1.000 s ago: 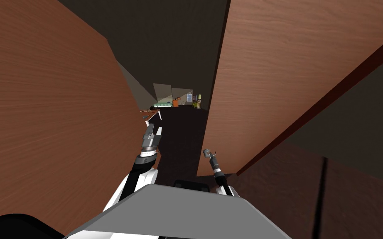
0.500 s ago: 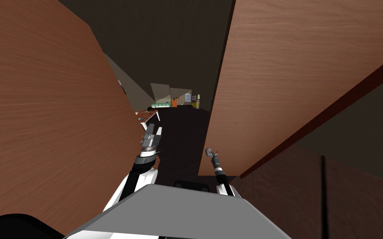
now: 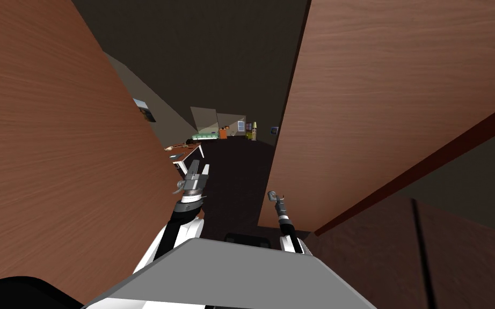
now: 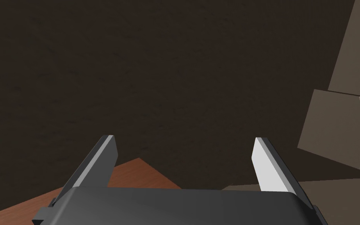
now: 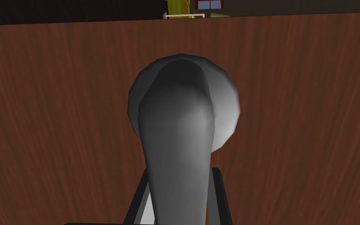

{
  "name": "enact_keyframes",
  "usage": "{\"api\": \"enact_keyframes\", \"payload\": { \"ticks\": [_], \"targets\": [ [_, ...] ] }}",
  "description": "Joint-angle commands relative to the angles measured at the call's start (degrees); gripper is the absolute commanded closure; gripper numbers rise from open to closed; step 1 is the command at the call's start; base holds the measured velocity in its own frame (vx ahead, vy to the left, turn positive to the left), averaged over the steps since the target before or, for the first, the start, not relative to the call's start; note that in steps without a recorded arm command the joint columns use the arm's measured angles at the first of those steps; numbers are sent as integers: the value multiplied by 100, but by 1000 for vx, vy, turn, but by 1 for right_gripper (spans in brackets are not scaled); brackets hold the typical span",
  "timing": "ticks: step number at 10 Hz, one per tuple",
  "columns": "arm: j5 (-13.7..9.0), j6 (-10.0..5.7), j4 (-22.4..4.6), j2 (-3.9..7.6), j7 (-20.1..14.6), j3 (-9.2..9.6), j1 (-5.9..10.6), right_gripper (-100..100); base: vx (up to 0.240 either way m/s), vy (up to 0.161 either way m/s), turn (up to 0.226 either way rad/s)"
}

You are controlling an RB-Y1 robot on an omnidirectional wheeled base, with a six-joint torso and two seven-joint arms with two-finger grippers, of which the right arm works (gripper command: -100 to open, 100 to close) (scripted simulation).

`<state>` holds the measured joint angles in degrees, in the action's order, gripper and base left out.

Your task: Push the door open

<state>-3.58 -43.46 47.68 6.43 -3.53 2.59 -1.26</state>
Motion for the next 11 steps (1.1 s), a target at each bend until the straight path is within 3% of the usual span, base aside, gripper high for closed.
{"api": "enact_keyframes", "payload": {
  "ticks": [1, 4, 11],
  "targets": [
    [-40, 28, -22, -27, 43, -112, 69, 100, 157, 94, -50],
    [-61, 56, -48, -51, 82, -179, 51, 100, 132, 51, -31],
    [-248, 46, -111, -61, 231, -574, 103, 100, 148, 60, -49]
  ]
}}
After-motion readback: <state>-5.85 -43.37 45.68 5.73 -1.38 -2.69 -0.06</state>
